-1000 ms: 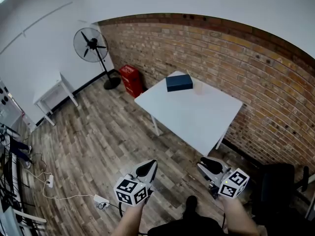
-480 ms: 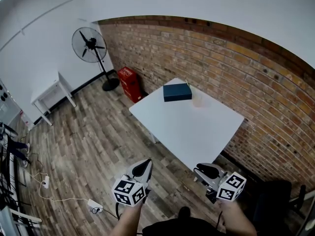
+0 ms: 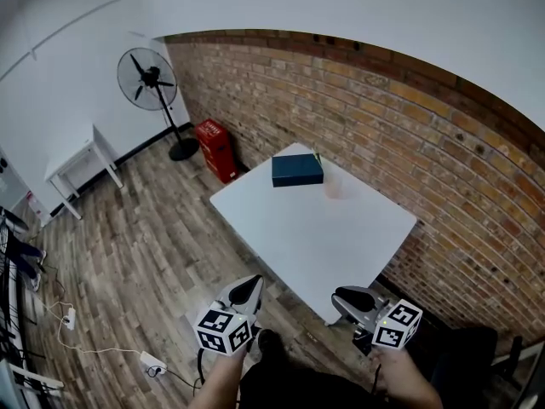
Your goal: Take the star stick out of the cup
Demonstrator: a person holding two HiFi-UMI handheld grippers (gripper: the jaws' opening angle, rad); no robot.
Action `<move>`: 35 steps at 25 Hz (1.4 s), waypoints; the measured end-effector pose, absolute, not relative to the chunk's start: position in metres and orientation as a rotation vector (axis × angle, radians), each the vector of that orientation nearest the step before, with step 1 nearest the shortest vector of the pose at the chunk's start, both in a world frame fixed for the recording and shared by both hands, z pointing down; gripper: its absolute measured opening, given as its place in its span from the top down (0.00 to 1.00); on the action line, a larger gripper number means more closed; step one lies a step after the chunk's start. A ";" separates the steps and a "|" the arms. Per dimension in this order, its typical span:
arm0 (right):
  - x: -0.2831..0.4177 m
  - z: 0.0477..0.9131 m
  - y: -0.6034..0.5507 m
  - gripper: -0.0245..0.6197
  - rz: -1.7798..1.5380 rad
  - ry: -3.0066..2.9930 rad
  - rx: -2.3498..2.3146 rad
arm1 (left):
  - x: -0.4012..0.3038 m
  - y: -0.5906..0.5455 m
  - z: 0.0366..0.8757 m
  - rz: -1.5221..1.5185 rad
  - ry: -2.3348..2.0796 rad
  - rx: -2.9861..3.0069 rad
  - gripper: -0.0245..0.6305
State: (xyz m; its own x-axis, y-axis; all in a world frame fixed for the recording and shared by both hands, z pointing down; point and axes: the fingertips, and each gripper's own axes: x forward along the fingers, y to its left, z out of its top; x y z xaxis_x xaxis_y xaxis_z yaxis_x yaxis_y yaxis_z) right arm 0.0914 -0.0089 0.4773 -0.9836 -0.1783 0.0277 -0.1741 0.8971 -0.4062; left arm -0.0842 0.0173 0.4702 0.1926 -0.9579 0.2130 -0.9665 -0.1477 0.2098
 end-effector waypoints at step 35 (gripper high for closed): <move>-0.107 0.503 -0.272 0.90 -0.768 2.954 -0.652 | -0.215 -0.302 0.505 0.154 -1.267 2.532 0.95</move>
